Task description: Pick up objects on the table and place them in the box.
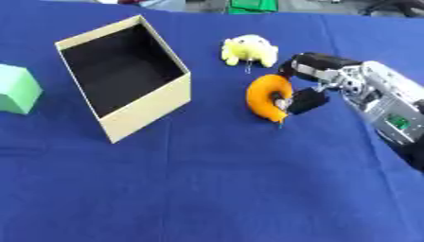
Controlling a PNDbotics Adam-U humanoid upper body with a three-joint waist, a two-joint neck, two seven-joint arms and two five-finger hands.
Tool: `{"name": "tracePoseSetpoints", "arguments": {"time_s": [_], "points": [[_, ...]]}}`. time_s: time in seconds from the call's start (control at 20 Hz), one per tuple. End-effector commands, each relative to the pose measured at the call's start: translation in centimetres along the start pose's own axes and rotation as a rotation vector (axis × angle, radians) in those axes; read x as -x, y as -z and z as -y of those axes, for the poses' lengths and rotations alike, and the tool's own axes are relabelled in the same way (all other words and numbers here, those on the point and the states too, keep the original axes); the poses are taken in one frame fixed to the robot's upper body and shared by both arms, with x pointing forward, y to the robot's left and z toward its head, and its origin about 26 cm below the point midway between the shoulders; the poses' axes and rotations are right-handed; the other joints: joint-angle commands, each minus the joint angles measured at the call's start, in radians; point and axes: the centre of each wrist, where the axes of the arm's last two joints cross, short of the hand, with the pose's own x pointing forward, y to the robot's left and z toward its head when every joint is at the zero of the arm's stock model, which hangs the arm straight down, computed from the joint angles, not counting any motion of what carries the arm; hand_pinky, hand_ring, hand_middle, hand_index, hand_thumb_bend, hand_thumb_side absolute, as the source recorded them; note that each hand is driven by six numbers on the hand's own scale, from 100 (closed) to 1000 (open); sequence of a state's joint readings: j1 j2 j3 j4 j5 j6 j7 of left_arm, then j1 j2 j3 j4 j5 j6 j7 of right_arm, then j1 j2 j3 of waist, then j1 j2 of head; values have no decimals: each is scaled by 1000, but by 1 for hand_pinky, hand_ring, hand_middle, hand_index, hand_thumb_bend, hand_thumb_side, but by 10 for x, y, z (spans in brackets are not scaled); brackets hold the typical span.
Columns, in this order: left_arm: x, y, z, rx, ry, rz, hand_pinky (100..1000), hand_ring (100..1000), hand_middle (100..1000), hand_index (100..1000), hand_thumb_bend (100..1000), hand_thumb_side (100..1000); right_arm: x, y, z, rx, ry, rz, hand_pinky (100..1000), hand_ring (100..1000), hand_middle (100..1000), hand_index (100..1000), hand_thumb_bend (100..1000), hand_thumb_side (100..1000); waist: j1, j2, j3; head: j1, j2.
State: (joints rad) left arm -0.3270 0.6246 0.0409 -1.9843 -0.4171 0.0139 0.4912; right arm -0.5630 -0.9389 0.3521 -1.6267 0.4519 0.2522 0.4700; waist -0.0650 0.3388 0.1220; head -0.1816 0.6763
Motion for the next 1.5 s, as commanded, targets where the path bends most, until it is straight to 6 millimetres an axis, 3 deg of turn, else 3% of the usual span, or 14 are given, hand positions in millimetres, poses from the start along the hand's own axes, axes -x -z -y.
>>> {"name": "tracePoseSetpoints", "arguments": {"time_s": [0.05,0.25,0.3,0.6,1.0,1.5], "points": [[-4,7,-6,-18,3,31,522,692,711,808,217,1000,3,-9,14,30,-28,-15,833,866,646,750,100,356,2,-22,0,-1,-9],[-4,7,-6,-18,3,31,522,692,711,808,217,1000,3,-9,14,30,-28,-15,833,866,646,750,100,356,2,-22,0,-1,-9],[-4,7,-6,-18,4,31,522,693,711,808,215,1000,2,-9,16,41,-27,-4,826,843,593,710,100,261,3,-23,-2,0,-8],[-3,7,-7,-21,9,28,522,692,711,807,215,1000,-16,-28,36,165,-46,88,824,831,570,691,100,220,3,-28,-12,4,-3],[-3,6,-7,-21,12,26,522,692,711,807,213,1000,-44,-58,59,284,-44,164,824,828,558,685,100,197,2,-35,-18,6,2],[-2,6,-8,-19,15,26,522,692,710,807,210,1000,-64,-79,84,402,-36,254,826,825,553,684,100,187,-1,-44,-18,7,7]]}}
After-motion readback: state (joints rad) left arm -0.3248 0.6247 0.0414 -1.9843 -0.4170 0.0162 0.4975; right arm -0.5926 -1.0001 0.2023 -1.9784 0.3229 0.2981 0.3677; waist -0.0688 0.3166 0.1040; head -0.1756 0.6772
